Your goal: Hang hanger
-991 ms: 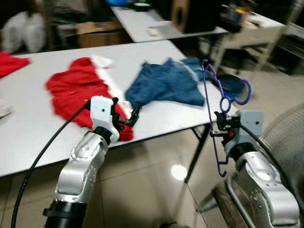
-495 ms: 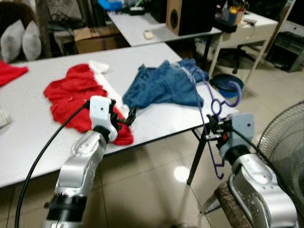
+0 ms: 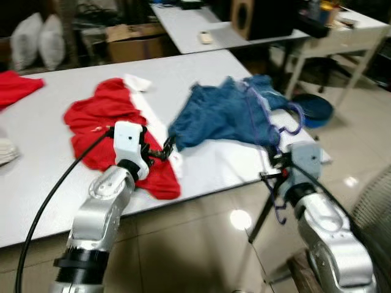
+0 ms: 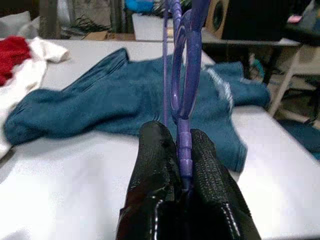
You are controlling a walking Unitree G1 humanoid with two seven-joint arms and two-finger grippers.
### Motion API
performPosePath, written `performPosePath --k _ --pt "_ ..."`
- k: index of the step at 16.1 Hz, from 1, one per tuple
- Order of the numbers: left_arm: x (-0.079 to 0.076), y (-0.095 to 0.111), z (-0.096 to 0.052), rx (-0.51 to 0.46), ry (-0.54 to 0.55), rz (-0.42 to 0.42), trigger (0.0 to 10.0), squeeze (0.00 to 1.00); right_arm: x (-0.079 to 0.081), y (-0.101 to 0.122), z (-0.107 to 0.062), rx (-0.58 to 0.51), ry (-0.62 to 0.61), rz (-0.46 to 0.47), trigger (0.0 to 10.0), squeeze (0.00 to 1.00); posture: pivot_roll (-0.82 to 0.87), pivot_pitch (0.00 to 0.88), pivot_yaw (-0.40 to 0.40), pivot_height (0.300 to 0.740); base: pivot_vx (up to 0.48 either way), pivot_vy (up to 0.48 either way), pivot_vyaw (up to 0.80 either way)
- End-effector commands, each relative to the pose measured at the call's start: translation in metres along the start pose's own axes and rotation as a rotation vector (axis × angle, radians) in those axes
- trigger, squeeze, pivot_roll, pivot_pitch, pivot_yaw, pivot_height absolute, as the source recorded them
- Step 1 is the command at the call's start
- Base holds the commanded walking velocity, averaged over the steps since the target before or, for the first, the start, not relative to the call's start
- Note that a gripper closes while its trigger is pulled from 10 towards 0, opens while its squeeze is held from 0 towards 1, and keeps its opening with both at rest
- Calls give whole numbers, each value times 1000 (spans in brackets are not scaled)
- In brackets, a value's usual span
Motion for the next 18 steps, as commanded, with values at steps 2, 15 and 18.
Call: performPosePath --k 2,15,18 --pt "-3 3 0 -2 -11 28 10000 302 -4 0 1 -8 -18 15 10000 0 -167 0 16 740 285 0 0" --pt "-39 -6 12 -15 -113 -53 10000 298 -18 6 1 -39 -41 18 10000 0 -185 0 0 740 307 0 -378" --pt "-15 -8 9 -15 -37 -45 10000 294 -6 11 3 -51 28 -5 10000 0 -238 0 11 740 316 0 -263"
Point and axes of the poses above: a point about 5 cm out from each wrist's last joint towards the gripper, its own z axis pointing out of the wrist towards the gripper, its own y axis along the axis of the wrist's last joint, x = y × z, the point moved 6 cm from there along z, pointing out of the wrist towards the gripper, and after that the axes turned 13 degrees about -z, right-handed, at the moved point
